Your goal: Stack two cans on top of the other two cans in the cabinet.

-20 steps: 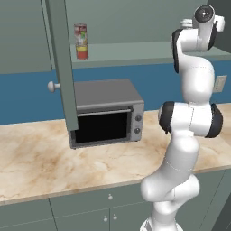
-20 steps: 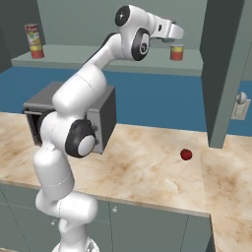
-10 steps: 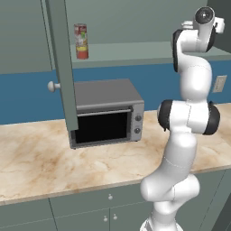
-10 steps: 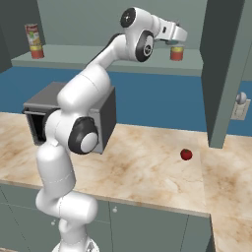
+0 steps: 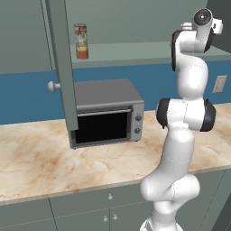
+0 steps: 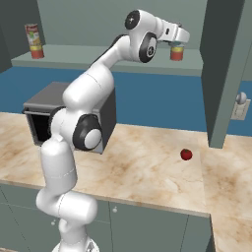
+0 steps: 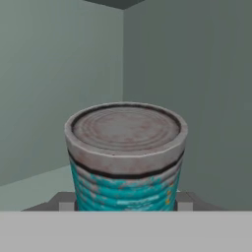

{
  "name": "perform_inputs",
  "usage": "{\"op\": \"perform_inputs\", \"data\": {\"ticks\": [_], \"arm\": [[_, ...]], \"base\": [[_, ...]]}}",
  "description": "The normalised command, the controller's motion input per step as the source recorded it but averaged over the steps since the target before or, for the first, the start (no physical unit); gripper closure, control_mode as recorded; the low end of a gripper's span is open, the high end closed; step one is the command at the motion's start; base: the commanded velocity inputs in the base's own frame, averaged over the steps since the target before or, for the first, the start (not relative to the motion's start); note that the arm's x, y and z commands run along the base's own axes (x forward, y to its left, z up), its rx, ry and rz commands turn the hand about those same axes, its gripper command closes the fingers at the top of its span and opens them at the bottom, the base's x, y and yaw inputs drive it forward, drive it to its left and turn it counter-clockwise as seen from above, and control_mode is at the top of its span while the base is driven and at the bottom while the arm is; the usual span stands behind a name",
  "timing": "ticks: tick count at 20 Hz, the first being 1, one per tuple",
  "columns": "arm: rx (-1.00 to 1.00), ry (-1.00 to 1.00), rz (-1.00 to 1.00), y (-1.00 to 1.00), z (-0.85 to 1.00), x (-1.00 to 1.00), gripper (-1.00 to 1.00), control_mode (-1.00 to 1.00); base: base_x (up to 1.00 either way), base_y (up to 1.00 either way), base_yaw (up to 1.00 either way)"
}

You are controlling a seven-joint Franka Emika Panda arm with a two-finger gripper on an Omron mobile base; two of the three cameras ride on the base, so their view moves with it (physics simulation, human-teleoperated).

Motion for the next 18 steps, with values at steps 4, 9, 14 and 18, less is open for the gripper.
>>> {"op": "perform_inputs", "data": {"ticks": [4, 9, 14, 18], "arm": [[0.0, 0.05, 0.0, -0.14, 0.0, 0.02, 1.0, -1.0], [0.0, 0.04, 0.0, -0.12, 0.0, 0.05, 1.0, -1.0], [0.0, 0.0, 0.0, 0.0, 0.0, 0.09, 1.0, -1.0], [0.0, 0.0, 0.0, -0.01, 0.0, 0.03, 1.0, -1.0]], "base": [[0.0, 0.0, 0.0], [0.0, 0.0, 0.0], [0.0, 0.0, 0.0], [0.0, 0.0, 0.0]]}}
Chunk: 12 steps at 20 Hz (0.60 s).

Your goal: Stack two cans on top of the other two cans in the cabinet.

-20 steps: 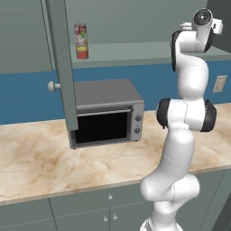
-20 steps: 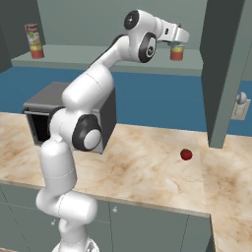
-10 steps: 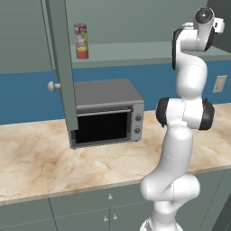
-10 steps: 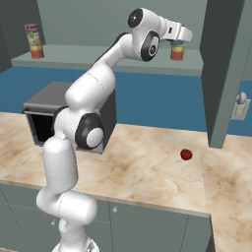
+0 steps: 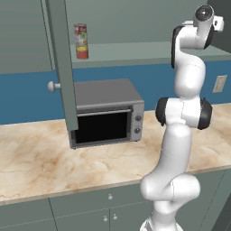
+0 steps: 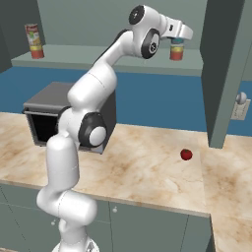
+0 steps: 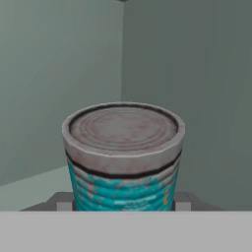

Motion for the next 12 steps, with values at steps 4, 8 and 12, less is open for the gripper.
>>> {"op": "perform_inputs", "data": {"ticks": [4, 8, 12], "arm": [[0.0, 0.0, 0.0, 0.0, -0.02, 0.0, 1.0, -1.0], [0.0, 0.0, 0.0, 0.0, -0.06, 0.0, 1.0, -1.0], [0.0, 0.0, 0.0, 0.0, -0.11, 0.0, 1.0, -1.0]], "base": [[0.0, 0.0, 0.0], [0.0, 0.0, 0.0], [0.0, 0.0, 0.0]]}}
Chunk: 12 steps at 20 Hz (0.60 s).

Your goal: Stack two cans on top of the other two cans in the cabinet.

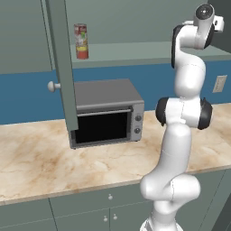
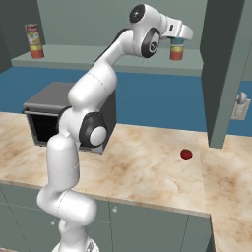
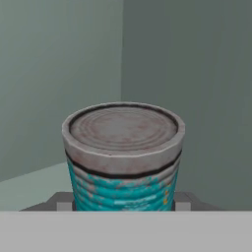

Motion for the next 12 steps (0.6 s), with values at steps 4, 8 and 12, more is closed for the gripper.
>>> {"op": "perform_inputs", "data": {"ticks": [4, 8, 12], "arm": [[0.0, 0.0, 0.0, 0.0, -0.13, 0.0, 1.0, -1.0], [0.0, 0.0, 0.0, 0.0, -0.14, 0.02, 1.0, -1.0], [0.0, 0.0, 0.0, 0.0, -0.15, 0.01, 1.0, -1.0]], "base": [[0.0, 0.0, 0.0], [0.0, 0.0, 0.0], [0.0, 0.0, 0.0]]}}
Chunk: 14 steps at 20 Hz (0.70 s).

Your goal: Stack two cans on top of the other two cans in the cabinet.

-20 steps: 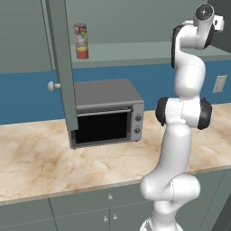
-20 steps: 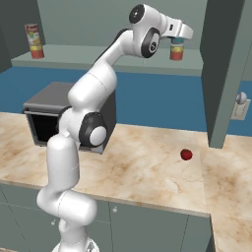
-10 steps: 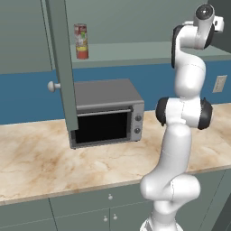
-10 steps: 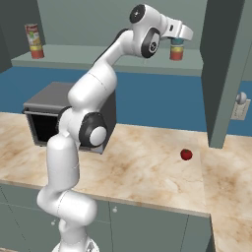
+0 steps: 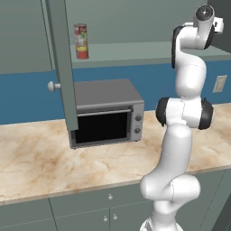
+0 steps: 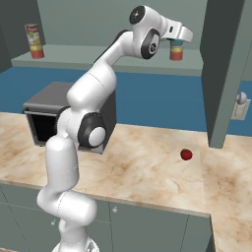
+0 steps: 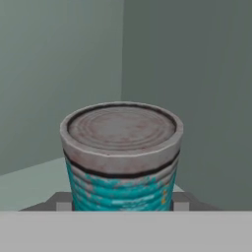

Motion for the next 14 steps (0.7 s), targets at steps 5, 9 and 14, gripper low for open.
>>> {"op": "perform_inputs", "data": {"ticks": [5, 9, 14], "arm": [[0.0, 0.0, 0.0, 0.0, -0.13, 0.04, 1.0, -1.0], [0.0, 0.0, 0.0, -0.02, -0.13, 0.04, -1.0, -1.0], [0.0, 0.0, 0.0, -0.04, -0.11, 0.06, -1.0, -1.0]], "base": [[0.0, 0.0, 0.0], [0.0, 0.0, 0.0], [0.0, 0.0, 0.0]]}}
